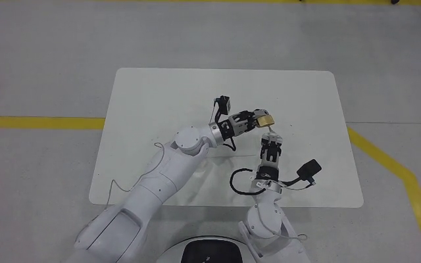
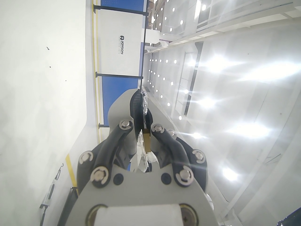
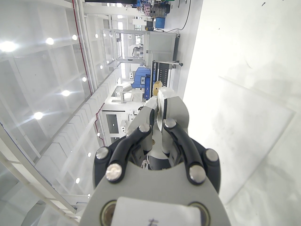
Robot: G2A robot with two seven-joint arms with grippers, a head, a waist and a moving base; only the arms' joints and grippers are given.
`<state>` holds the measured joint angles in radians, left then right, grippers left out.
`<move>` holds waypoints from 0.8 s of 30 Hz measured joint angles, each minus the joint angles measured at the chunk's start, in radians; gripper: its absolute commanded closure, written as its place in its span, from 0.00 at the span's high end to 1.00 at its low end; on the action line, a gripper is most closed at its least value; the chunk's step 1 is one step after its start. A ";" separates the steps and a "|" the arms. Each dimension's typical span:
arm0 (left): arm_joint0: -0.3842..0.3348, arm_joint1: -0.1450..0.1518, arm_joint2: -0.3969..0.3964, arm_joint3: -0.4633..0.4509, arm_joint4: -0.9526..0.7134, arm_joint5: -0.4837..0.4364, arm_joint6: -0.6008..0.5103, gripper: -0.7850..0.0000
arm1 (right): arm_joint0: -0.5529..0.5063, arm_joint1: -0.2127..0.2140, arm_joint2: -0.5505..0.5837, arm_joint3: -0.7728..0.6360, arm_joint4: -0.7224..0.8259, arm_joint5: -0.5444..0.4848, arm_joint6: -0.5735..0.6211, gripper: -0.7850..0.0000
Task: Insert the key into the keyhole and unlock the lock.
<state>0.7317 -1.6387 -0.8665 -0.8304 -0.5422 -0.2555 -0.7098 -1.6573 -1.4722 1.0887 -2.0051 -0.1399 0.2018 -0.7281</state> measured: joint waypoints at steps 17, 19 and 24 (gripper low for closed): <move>0.008 -0.005 -0.005 -0.011 0.045 -0.015 -0.030 0.00 | -0.009 -0.017 0.011 -0.001 -0.027 0.016 0.022 0.00; 0.010 -0.005 -0.007 -0.011 0.050 -0.019 -0.028 0.00 | -0.011 -0.018 0.013 -0.001 -0.030 0.016 0.025 0.00; 0.015 -0.009 0.001 -0.016 0.063 -0.019 -0.039 0.00 | -0.020 -0.021 0.021 -0.001 -0.040 0.012 0.031 0.00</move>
<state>0.7464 -1.6474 -0.8657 -0.8466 -0.4795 -0.2748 -0.7487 -1.6776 -1.4935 1.1100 -2.0059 -0.1797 0.2139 -0.6975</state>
